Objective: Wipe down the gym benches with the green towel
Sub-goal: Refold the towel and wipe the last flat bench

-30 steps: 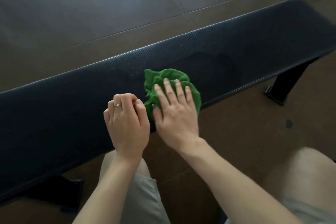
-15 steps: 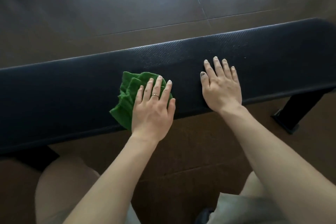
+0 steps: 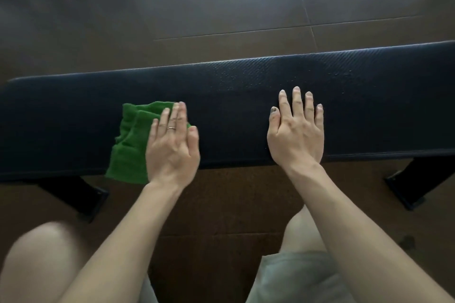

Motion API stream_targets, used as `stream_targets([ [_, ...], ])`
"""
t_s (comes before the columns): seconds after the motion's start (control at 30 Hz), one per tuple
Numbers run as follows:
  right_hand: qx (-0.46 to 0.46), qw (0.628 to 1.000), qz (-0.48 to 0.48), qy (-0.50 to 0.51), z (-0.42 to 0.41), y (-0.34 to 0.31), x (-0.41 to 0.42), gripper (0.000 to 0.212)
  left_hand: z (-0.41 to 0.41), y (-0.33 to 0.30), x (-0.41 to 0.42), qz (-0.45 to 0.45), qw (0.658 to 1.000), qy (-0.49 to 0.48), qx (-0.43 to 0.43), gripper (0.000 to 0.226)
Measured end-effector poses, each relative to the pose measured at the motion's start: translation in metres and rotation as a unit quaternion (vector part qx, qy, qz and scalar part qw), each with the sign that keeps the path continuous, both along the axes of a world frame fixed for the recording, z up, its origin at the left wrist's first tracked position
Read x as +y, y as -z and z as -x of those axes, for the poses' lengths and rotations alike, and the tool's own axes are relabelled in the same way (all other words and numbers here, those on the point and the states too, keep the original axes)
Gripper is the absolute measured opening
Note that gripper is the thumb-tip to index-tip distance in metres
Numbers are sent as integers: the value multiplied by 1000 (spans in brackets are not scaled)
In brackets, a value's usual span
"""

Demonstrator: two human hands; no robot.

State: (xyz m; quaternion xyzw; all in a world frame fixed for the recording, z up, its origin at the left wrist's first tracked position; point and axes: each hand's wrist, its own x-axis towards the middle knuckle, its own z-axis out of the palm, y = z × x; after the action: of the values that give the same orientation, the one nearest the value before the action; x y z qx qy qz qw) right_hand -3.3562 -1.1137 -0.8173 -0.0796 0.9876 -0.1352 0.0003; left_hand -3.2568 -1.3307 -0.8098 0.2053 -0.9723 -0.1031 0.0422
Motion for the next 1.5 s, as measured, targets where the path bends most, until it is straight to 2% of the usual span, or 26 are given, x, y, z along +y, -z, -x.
stream_targets([
  [0.13,11,1000,16,1,1,1,4,59,24,-6,70,-16,991,134,-11,66],
  [0.2,13,1000,20,2,1,1,5,58,28,-12,74,-20,980,199,-18,63],
  [0.3,13,1000,27,1,3,0,3,58,15,-20,26,32,986,159,-26,62],
  [0.37,14,1000,20,2,5,0,-1,59,-2,-18,2,52,990,115,-69,66],
  [0.47,-5,1000,-10,0,4,1,-2,60,-8,-7,11,70,988,111,-87,69],
  [0.6,-31,999,-26,-21,15,-5,-19,62,12,-10,23,67,981,179,-43,67],
  [0.7,-17,998,-23,-52,24,-4,-40,61,19,-13,16,44,972,223,-65,67],
  [0.8,-13,999,-7,-38,27,1,-42,60,45,-9,-4,33,977,195,-75,63],
  [1.0,-7,1000,-8,-29,26,2,-44,59,130,-7,-108,40,992,63,-104,61],
  [1.17,6,1000,-1,-20,26,4,-44,58,145,-6,-100,49,993,10,-108,63],
  [1.27,13,1000,12,-15,25,4,-42,61,118,-10,-53,57,990,49,-116,68],
  [1.4,24,999,35,-6,22,2,-41,62,75,-9,12,43,975,196,-91,68],
  [1.5,30,999,41,-8,21,1,-41,63,85,-9,-21,31,962,260,-77,66],
])
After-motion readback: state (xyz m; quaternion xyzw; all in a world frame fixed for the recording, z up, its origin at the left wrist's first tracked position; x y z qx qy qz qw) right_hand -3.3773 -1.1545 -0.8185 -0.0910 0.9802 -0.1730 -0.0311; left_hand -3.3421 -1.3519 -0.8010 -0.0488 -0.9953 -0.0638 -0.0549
